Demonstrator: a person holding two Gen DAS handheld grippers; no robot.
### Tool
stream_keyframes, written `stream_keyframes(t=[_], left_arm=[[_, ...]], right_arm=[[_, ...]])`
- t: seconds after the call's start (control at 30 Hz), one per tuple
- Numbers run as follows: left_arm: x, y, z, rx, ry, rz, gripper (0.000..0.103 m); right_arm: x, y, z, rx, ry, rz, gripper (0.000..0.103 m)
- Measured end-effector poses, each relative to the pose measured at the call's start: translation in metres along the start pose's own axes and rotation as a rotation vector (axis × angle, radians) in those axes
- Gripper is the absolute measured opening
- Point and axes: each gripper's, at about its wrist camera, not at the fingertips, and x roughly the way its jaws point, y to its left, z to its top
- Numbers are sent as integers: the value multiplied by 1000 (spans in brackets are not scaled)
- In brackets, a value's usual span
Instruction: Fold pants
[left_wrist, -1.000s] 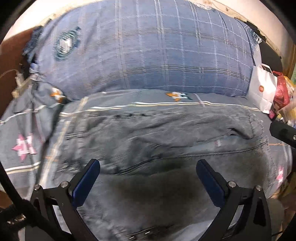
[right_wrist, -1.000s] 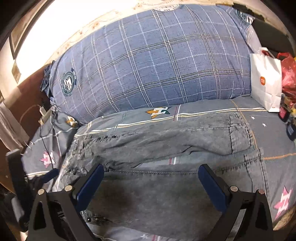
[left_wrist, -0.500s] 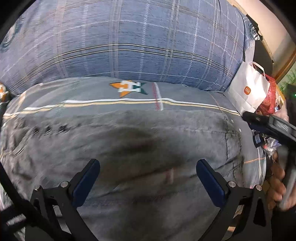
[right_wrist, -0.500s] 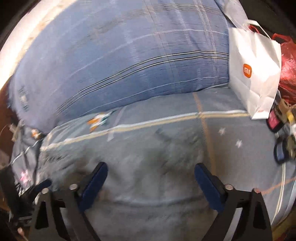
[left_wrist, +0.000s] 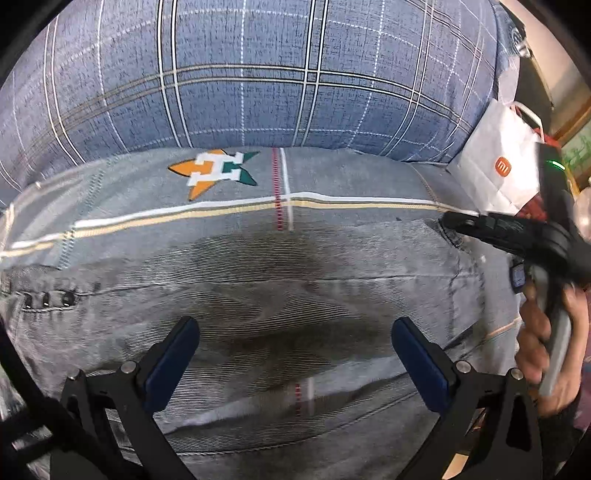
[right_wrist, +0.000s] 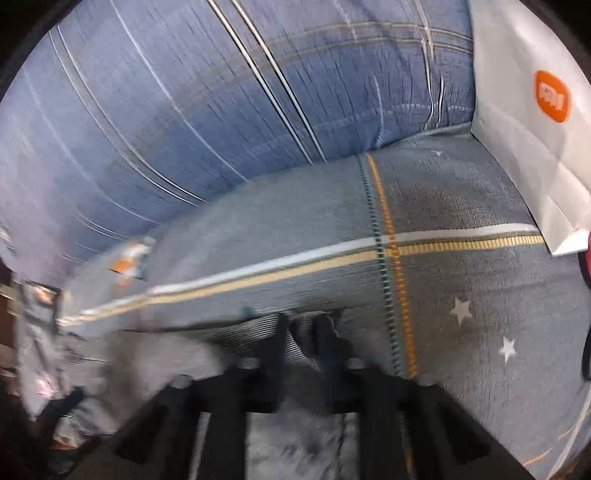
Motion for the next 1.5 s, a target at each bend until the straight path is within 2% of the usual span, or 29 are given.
stream_keyframes(t=[0.07,0.17,0.23,0.3,0.37,0.43,0.57,0.67,0.8,0.83,0.9,0.93,0.97,1.03,1.13,1.2,1.23,1.33,1.43,1.47,1.5], left_arm=[[-1,-1,4,-20,8,-16,103],[-7,-6,6,-34,5,-32,103],[-10,-10,7,-58,18,-69,103],[-5,-14,9,-60,42,-69,103],[1,-17,10,-57,47,-44,103],[5,-18,8,-67,52,-44,103],[7,-19,8,-66,48,-44,103],[6,-17,11,-67,38,-39,103],[8,-16,16,-60,25,-29,103],[9,-16,17,-62,26,-29,103],[12,-16,18,-63,22,-38,103],[12,-16,19,-61,19,-38,103],[13,-17,18,-60,16,-38,103],[13,-17,18,-59,13,-46,103],[17,-16,19,-61,24,-40,103],[19,-15,19,-62,26,-40,103],[20,-15,19,-62,28,-39,103],[23,-13,18,-59,35,-30,103],[25,-11,19,-63,38,-31,103],[25,-10,19,-63,39,-29,103],[26,-10,19,-64,42,-26,103]], right_arm=[[-27,10,-10,-33,-56,54,4],[-73,23,-38,-90,-139,109,3],[-100,32,-62,-124,-179,148,3],[-122,41,-85,-171,-223,176,3],[-132,42,-99,-158,-235,187,3],[-130,32,-97,-122,-246,175,4],[-90,9,-69,-21,-161,150,5],[-57,-16,-53,79,-122,216,5],[-42,-30,-46,107,-107,213,6],[-41,-32,-45,108,-97,223,8],[-37,-32,-42,88,-77,208,32],[-33,-34,-40,90,-74,203,71],[-27,-37,-36,101,-69,203,103],[-26,-44,-33,123,-71,229,103],[-23,-41,-29,121,-62,224,103],[-16,-38,-26,119,-36,201,94],[-14,-34,-24,103,-29,183,82],[-10,-22,-20,60,-24,169,68],[1,-16,-16,43,33,170,65],[4,-16,-16,47,44,161,57],[9,-17,-15,51,58,147,54]])
